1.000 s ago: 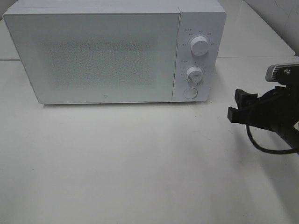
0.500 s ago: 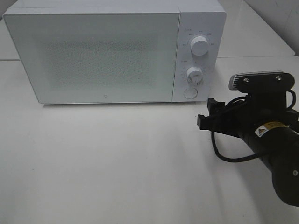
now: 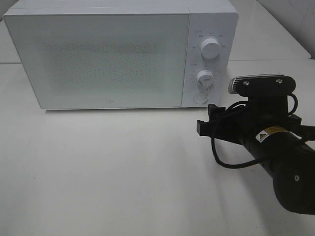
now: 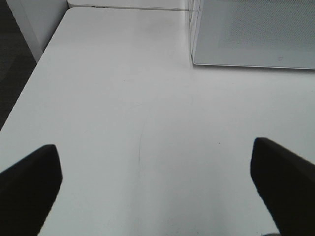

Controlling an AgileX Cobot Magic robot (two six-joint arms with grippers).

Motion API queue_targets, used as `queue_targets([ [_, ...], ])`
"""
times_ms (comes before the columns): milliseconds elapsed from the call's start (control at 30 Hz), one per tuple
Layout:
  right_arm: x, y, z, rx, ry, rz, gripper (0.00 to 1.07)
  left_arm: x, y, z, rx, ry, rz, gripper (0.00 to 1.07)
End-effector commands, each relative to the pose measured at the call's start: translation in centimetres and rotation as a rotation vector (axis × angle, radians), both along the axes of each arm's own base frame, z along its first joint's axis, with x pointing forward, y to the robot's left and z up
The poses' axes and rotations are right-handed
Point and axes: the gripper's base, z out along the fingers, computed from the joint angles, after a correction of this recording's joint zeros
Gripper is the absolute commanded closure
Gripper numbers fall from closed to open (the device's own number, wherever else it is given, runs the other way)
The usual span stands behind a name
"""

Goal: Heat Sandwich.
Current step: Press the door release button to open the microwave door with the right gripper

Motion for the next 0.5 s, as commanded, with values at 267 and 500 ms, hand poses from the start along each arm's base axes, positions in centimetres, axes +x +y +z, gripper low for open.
queue_targets([
  [267,0.10,0.23,0.18,0.303,0.018,-0.108,0.34,-0.07,-0.05,0.05,-0.001,-0.017,-0.001,0.07],
  [500,0.09,0.27,0.18,0.768,0.061,-0.284,0.34,-0.07,-0.05,0.05,-0.001,-0.017,-0.001,0.07],
])
